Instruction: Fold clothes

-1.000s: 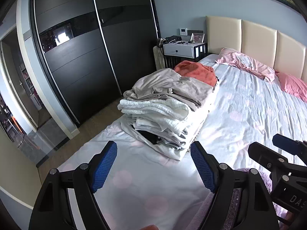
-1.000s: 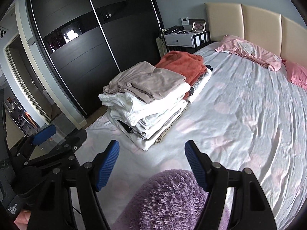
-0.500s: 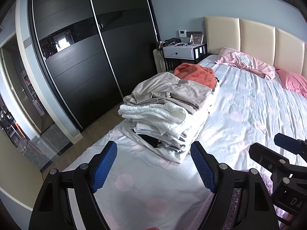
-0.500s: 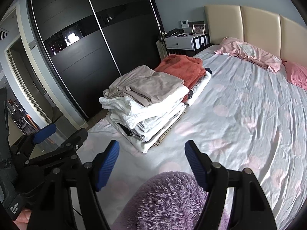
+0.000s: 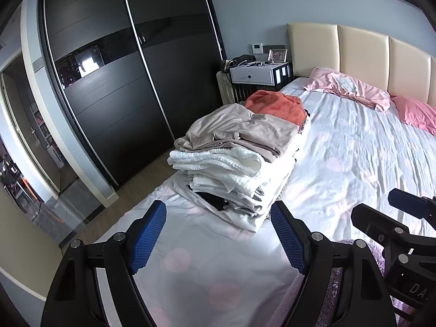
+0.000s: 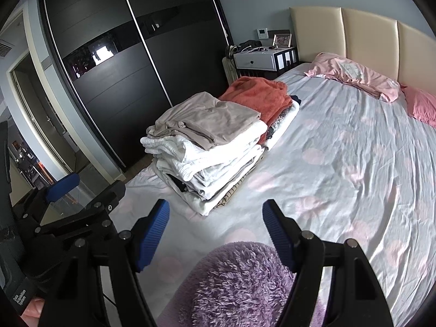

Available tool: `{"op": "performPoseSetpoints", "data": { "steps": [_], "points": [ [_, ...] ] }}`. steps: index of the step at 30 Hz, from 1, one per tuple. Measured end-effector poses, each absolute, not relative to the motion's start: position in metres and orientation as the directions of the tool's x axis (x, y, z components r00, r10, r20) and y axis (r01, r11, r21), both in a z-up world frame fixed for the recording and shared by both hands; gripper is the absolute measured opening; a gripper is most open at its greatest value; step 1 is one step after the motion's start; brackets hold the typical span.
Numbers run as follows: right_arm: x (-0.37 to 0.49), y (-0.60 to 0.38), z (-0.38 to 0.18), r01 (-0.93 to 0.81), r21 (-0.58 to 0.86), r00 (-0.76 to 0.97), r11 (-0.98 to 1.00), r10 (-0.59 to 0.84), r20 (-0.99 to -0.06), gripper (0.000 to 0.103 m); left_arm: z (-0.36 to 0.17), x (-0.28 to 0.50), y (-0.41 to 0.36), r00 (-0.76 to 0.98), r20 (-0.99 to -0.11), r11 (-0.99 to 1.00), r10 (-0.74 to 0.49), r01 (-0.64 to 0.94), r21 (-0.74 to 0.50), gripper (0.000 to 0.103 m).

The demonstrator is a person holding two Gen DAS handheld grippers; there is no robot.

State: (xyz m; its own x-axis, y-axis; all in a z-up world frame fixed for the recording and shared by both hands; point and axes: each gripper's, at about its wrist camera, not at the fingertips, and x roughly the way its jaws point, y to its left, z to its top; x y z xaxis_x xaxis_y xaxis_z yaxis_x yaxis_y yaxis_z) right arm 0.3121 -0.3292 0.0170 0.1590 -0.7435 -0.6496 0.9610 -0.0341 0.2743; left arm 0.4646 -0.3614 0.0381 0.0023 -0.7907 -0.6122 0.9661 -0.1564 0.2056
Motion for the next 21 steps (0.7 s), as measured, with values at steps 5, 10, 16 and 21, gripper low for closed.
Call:
{"op": "performPoseSetpoints", "data": {
  "steps": [5,10,16,21],
  "points": [
    [0.313,-0.327,0.018,0.962,0.270,0.159,-0.031,-0.741,-0.652,0.070,0.039,0.465,-0.359,0.001,-0.609,-0.156,-0.793,0.966,0.205,0.080],
    [0.313,-0.326,0.018,0.962,0.270,0.156,-0.035,-0.742,-0.652,0.070,0.041,0.465,-0.356,0.001,-0.603,-0.157,-0.798,0.965,0.210,0.080],
    [0.314,-0.323,0.019,0.963,0.269,0.155,-0.033,-0.746,-0.648,0.070,0.042,0.462,-0.352,0.000,-0.600,-0.162,-0.800,0.963,0.215,0.080],
    [0.315,-0.322,0.019,0.964,0.265,0.155,-0.029,-0.746,-0.647,0.070,0.043,0.462,-0.351,0.001,-0.598,-0.160,-0.802,0.963,0.217,0.080]
  ]
}}
